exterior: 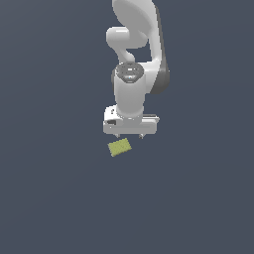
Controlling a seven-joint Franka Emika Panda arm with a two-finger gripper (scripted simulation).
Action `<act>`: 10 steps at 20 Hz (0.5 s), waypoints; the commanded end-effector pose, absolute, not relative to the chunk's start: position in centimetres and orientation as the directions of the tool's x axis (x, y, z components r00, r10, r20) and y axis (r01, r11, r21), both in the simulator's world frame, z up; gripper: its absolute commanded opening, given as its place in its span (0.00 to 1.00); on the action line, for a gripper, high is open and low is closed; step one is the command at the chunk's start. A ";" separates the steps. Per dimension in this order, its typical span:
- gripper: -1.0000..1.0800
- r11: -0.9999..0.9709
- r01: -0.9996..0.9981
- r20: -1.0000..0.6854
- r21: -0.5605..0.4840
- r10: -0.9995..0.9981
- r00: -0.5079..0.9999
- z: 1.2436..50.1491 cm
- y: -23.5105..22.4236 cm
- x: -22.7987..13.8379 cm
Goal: Pick up the object and move it to a goal position.
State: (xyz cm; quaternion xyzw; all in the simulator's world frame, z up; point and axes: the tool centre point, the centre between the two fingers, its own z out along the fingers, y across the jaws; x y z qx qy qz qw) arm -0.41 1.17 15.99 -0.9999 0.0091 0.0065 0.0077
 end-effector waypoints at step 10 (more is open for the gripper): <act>0.96 -0.967 -0.252 -0.018 -0.019 -0.252 0.968 13.6 0.4 -1.0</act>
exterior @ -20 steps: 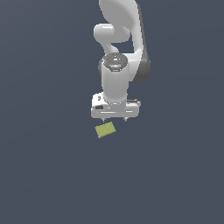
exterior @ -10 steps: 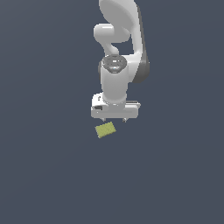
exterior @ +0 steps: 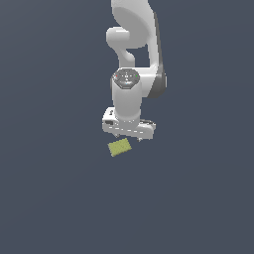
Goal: Pick up the object and move it to a goal position.
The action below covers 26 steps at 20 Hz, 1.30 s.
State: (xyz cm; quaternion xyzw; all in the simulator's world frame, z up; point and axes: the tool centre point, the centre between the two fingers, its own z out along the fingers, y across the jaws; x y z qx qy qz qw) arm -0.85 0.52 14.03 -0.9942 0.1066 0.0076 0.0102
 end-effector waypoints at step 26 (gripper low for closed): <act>0.96 -0.520 -0.854 -0.008 -0.002 -0.854 0.520 6.9 -3.2 -3.4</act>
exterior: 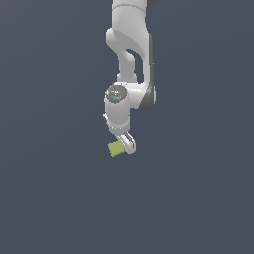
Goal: Pick up the object and move it to a goal position.
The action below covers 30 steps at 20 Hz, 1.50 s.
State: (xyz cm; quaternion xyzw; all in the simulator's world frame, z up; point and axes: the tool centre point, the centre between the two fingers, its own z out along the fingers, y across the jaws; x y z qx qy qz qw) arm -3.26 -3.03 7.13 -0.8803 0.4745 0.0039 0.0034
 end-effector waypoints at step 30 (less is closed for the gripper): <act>0.96 -0.418 -0.908 0.000 0.000 -0.908 0.418 1.0 -3.9 -3.9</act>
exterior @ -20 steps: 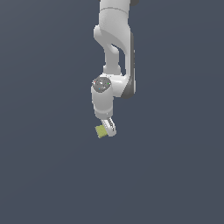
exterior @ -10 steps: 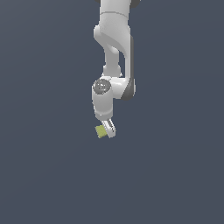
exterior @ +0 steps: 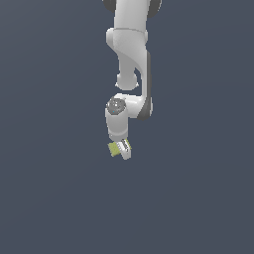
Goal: Pick up the object and move it to a goal position.
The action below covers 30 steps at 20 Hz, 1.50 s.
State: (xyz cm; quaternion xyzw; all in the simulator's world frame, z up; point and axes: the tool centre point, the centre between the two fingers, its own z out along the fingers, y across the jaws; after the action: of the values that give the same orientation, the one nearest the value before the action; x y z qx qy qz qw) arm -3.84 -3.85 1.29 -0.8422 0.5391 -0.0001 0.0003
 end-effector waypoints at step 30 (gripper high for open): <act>0.00 -0.417 -0.909 -0.001 -0.003 -0.909 0.417 10.1 -6.5 -4.2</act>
State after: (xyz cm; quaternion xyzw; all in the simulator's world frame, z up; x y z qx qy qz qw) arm -4.19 -6.09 8.62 -0.8419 0.5397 0.0003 0.0011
